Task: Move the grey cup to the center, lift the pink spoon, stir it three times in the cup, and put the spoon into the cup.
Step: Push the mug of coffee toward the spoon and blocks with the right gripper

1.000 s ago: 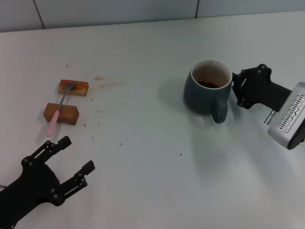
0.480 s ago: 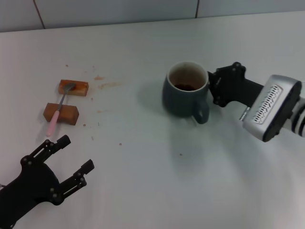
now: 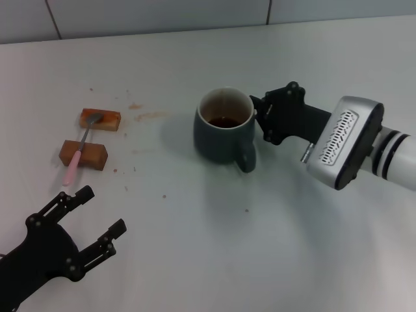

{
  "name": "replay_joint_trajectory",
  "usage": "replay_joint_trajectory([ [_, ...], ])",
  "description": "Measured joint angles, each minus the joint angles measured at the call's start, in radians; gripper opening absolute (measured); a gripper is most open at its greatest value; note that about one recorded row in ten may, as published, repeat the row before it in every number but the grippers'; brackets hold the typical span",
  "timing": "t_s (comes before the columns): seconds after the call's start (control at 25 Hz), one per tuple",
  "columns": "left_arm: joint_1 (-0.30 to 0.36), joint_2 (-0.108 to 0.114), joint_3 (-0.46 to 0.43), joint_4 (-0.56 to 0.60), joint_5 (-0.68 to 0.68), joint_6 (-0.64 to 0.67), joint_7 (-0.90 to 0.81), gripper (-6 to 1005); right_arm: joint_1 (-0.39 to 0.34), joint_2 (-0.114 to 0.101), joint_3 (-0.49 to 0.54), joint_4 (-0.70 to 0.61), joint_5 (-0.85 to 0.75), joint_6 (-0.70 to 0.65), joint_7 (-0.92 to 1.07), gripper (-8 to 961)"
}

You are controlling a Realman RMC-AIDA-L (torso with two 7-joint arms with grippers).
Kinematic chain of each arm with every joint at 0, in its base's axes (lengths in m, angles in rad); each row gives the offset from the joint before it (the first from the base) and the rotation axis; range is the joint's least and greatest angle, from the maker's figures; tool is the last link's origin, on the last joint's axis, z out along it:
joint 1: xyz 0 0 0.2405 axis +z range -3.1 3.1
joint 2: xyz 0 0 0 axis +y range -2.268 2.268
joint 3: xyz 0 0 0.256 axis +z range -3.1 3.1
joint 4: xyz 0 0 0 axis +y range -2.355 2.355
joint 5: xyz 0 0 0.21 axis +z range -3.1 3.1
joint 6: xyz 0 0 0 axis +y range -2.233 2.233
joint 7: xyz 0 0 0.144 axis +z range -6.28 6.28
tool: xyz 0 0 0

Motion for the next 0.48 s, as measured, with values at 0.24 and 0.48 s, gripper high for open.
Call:
replay_joint_trajectory([
  [0.24, -0.002, 0.001, 0.000, 0.000, 0.000, 0.000, 0.002, 772, 0.034, -0.003, -0.011, 0.038, -0.007, 0.001, 0.000, 6],
  [0.48, -0.004, 0.000, -0.008, 0.000, -0.001, 0.000, 0.001, 770, 0.043, -0.003, -0.018, 0.054, -0.035, -0.009, 0.005, 7],
])
